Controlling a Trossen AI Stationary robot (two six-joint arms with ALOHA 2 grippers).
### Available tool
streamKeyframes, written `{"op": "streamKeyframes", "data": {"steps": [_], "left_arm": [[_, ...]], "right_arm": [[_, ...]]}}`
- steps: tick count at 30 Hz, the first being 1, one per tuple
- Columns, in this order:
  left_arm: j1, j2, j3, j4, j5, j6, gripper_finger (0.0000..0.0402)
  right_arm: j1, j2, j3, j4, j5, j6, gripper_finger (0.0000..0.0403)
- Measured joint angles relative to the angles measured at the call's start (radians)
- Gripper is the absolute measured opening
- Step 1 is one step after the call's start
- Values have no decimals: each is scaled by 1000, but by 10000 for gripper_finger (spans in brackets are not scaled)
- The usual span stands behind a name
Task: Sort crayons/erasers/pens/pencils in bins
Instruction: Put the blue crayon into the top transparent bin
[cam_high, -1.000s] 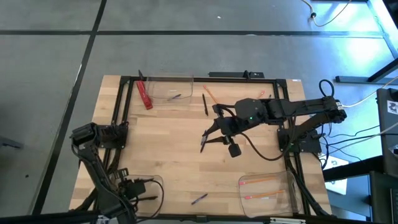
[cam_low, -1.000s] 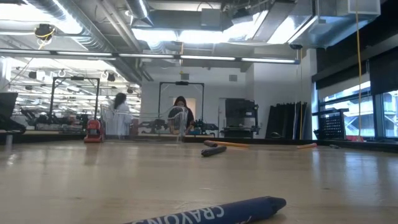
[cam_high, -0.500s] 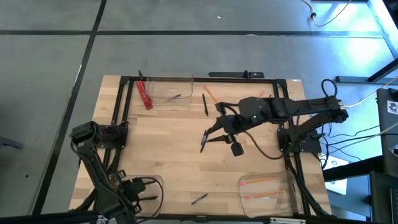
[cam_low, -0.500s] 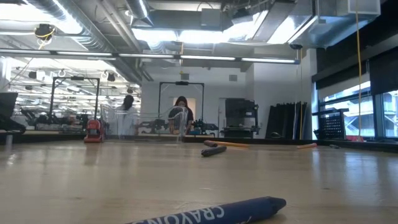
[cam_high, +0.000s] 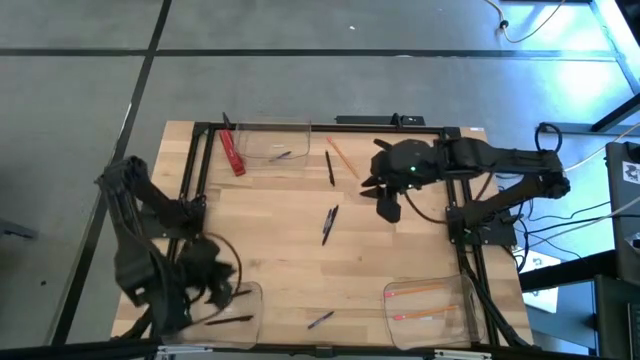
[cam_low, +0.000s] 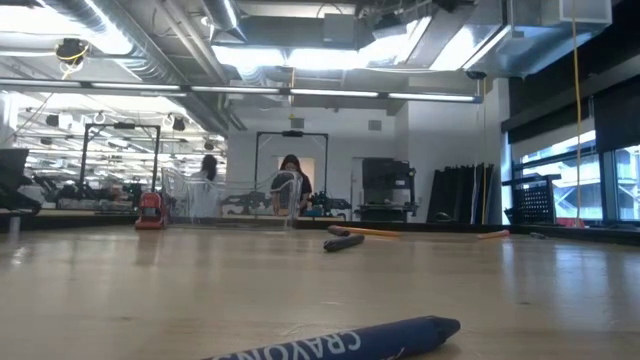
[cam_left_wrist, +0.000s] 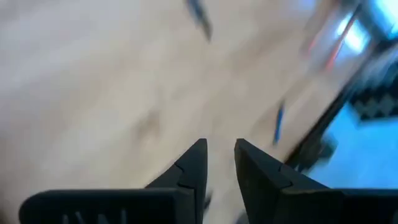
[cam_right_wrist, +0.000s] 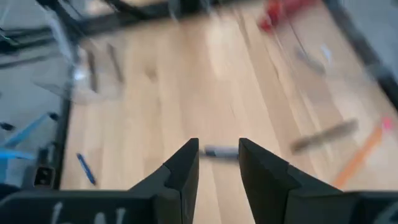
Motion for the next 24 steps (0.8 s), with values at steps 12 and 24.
{"op": "streamKeyframes", "data": {"steps": [12, 24], "left_arm": [[301, -77, -1, -111, -97, 117, 74], [585, -79, -1, -109, 39, 275, 70]], "right_arm": [[-178, 0, -229, 15, -8, 177, 115], [-162, 1, -349, 144, -185, -304, 115]]}}
